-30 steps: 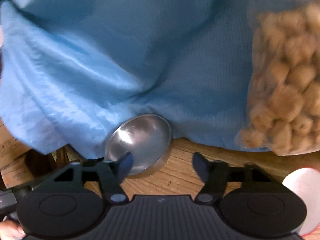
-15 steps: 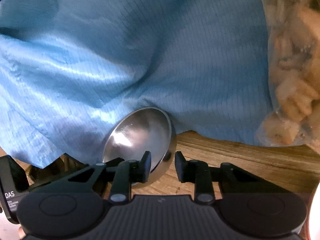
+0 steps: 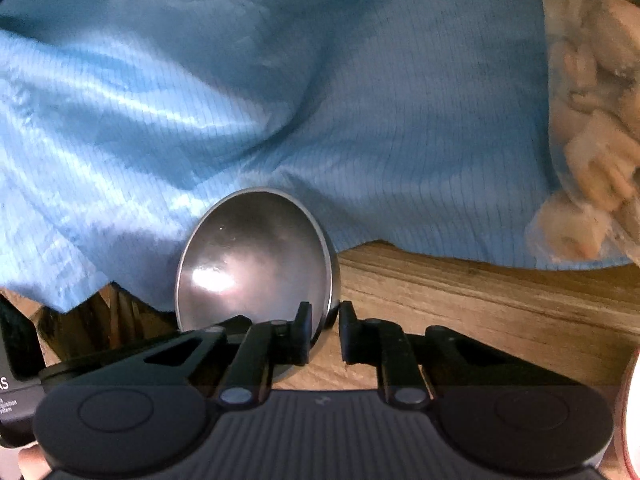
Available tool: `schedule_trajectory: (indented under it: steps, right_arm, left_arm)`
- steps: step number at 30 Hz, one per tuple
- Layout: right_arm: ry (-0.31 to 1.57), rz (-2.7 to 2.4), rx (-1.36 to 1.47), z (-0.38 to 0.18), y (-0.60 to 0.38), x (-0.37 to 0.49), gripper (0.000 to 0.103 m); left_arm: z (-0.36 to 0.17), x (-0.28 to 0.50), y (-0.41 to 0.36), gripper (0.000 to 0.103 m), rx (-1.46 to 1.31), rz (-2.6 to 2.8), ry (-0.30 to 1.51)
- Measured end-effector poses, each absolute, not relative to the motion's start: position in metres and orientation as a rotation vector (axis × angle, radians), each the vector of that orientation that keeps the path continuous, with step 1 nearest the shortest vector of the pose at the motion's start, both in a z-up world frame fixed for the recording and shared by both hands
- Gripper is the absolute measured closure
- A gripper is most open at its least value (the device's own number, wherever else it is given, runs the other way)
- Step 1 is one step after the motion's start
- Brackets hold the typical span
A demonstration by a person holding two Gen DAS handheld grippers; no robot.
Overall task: Organize plates and bowls
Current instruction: 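Grip the small steel bowl rim with both tools and lift it, then carry the steel bowl onto the stacked plates and open both tools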
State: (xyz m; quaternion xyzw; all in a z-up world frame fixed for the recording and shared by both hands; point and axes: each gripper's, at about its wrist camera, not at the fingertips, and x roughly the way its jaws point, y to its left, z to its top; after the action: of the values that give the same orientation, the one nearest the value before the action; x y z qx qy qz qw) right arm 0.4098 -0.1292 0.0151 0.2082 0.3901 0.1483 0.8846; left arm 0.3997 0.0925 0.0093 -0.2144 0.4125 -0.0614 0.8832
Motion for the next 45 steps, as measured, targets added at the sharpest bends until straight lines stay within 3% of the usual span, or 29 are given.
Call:
schedule_trajectory:
  steps: [14,28,45]
  right_arm:
    - [0.707,0.3,0.416,0.043,-0.15,0.349,0.087]
    - [0.603,0.247,0.456,0.062,-0.224,0.235,0.086]
    - [0.626,0.097,0.465,0.043,-0.308,0.077,0.086]
  left_arm:
    - [0.044,0.345,0.067,0.084,-0.388,-0.223,0.757]
    - [0.071,0.263,-0.01,0.084,-0.294,-0.398,0.702]
    - [0.036,0.165,-0.104,0.082,-0.28,-0.667,0.813]
